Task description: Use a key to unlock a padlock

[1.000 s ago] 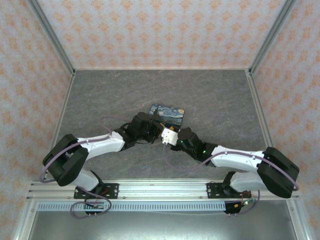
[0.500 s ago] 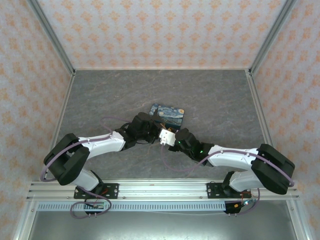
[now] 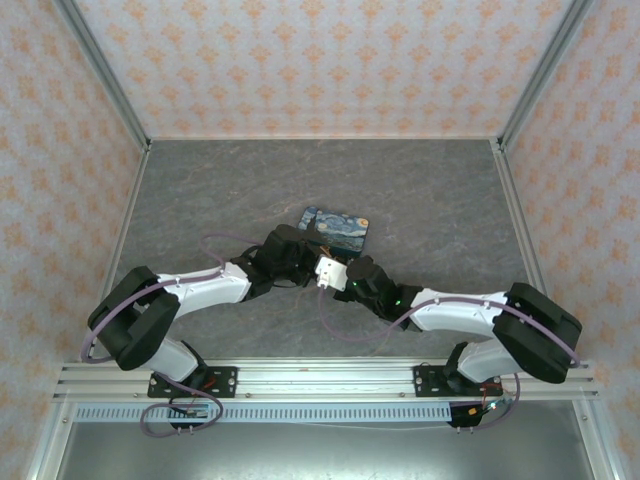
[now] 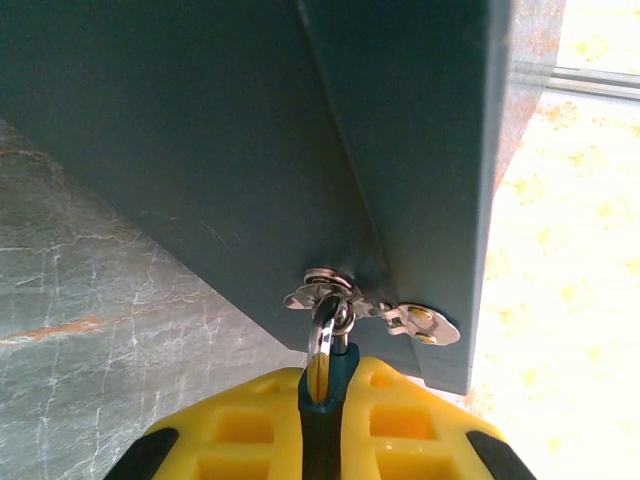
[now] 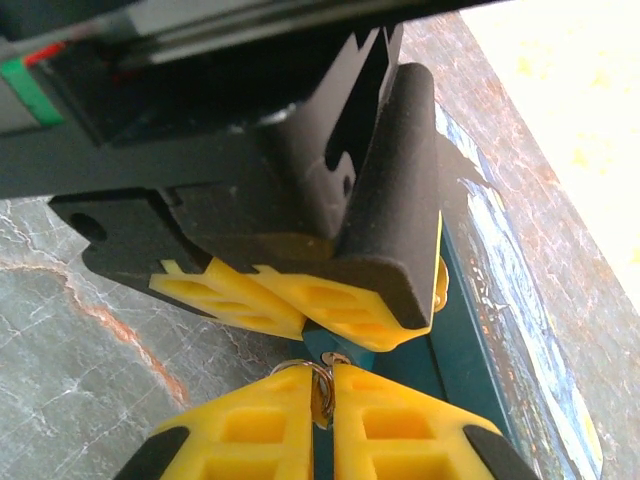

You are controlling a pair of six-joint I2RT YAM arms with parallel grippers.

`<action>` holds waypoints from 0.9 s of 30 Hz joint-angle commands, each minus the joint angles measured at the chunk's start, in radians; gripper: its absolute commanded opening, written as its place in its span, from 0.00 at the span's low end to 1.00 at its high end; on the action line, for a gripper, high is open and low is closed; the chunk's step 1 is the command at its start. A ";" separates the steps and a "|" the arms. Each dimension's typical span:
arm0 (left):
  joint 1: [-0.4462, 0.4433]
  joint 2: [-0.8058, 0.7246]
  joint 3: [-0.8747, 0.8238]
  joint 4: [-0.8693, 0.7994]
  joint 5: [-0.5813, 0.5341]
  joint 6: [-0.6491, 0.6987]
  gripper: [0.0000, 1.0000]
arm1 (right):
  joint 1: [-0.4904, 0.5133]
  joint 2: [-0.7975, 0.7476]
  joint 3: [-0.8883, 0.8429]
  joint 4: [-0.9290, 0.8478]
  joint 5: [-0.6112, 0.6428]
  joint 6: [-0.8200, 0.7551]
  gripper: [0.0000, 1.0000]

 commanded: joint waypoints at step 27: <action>-0.024 0.007 0.027 0.035 0.010 -0.018 0.00 | -0.077 0.075 -0.040 0.323 -0.101 0.469 0.00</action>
